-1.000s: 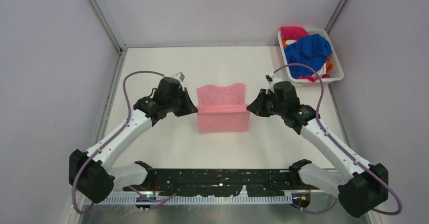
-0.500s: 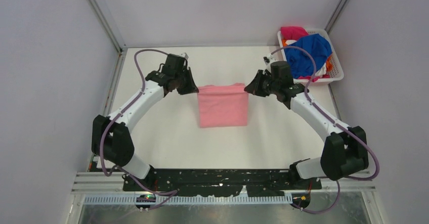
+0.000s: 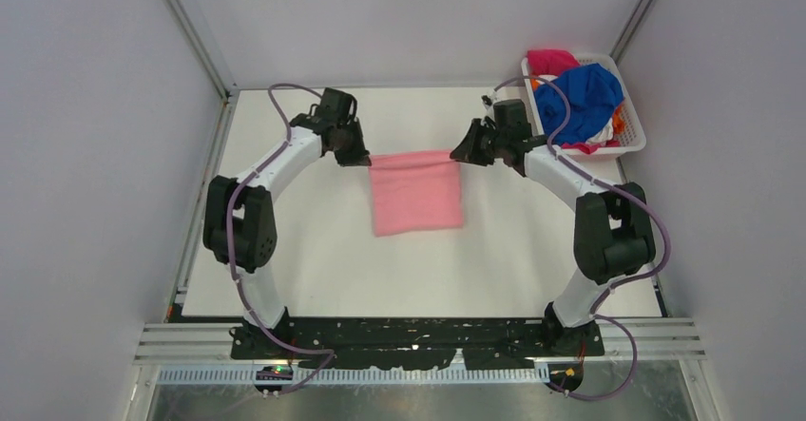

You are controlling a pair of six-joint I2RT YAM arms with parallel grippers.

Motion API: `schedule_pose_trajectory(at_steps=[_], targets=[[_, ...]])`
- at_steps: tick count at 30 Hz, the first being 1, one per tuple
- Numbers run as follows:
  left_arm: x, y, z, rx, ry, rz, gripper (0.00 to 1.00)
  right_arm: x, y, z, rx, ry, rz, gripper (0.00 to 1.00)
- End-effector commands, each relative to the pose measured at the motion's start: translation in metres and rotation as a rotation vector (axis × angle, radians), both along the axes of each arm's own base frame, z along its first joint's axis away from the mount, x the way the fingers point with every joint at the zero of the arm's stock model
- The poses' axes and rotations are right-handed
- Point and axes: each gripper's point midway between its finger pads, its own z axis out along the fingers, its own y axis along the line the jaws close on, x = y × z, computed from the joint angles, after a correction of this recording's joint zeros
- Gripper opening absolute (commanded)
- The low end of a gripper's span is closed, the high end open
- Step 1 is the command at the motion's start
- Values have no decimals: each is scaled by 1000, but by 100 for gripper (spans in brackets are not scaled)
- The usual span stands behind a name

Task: Fold and stack the t-shirts
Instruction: Fold the long partially folded tshirt into a neat square, then put the neatly folded tshirt into the corner of the board with the left arm

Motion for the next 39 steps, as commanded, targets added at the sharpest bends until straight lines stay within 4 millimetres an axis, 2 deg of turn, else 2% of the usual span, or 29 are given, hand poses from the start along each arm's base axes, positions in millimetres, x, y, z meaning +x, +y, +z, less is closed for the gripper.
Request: schedule_pose_trajectory(at_steps=[1, 4, 12, 15, 16, 17, 18, 19, 20, 21, 22, 23, 24, 25, 26, 28, 29, 30, 31, 32, 33, 34, 35, 36, 37, 38, 39], targets=[[19, 5, 2, 16, -8, 6, 0, 32, -4, 13, -4, -75, -39, 5], [26, 2, -6, 15, 8, 3, 0, 38, -7, 0, -16, -52, -55, 5], [39, -4, -28, 15, 48, 4, 0, 49, -23, -18, -72, -43, -148, 5], [44, -4, -33, 15, 59, 10, 10, 54, -25, -32, -85, -17, -168, 7], [45, -4, -35, 14, 63, 14, 10, 59, -24, -31, -81, -25, -168, 10], [47, -3, -36, 13, 64, 19, 12, 61, -24, -39, -84, -10, -167, 10], [49, -3, -36, 9, 60, 22, 16, 66, -22, -37, -77, -18, -161, 13], [52, -2, -35, 6, 54, 26, 23, 69, -20, -44, -76, -6, -155, 16], [54, -2, -33, 3, 51, 30, 30, 75, -16, -38, -59, -19, -142, 20], [55, -2, -30, -2, 48, 28, 35, 78, -15, -42, -57, -14, -136, 26], [55, -2, -28, -5, 46, 19, 44, 82, -12, -35, -47, -26, -128, 42], [54, -2, -24, -8, 48, 11, 54, 85, -11, -30, -43, -37, -124, 52], [51, -2, -21, -8, 53, 5, 62, 84, -11, -27, -41, -42, -120, 73], [47, -2, -18, -11, 52, 1, 70, 82, -12, -18, -38, -57, -121, 82], [43, -3, -17, -21, 53, -8, 80, 80, -14, -15, -44, -64, -127, 99], [33, -4, -15, -43, 48, -24, 83, 70, -20, 10, -44, -111, -140, 96], [24, -4, -20, -54, 61, -33, 84, 62, -24, 4, -58, -100, -145, 96], [18, -5, -23, -63, 67, -39, 85, 56, -26, 17, -53, -127, -150, 95], [12, -5, -27, -71, 76, -44, 85, 46, -30, 11, -63, -113, -156, 95], [7, -7, -30, -83, 81, -50, 84, 39, -32, 21, -57, -136, -160, 96], [2, -8, -33, -93, 89, -54, 83, 30, -35, 13, -63, -121, -165, 96], [-1, -10, -36, -103, 95, -62, 81, 23, -37, 22, -57, -140, -168, 95], [-3, -13, -40, -110, 102, -69, 78, 12, -40, 12, -64, -120, -169, 96], [-4, -15, -44, -114, 110, -71, 74, 6, -42, 21, -57, -141, -172, 95], [-4, -17, -48, -118, 115, -76, 71, -4, -44, 11, -62, -118, -170, 95], [-4, -19, -51, -120, 121, -77, 68, -10, -45, 19, -56, -136, -168, 95], [-3, -21, -55, -121, 130, -77, 65, -18, -47, 10, -63, -117, -168, 95]])
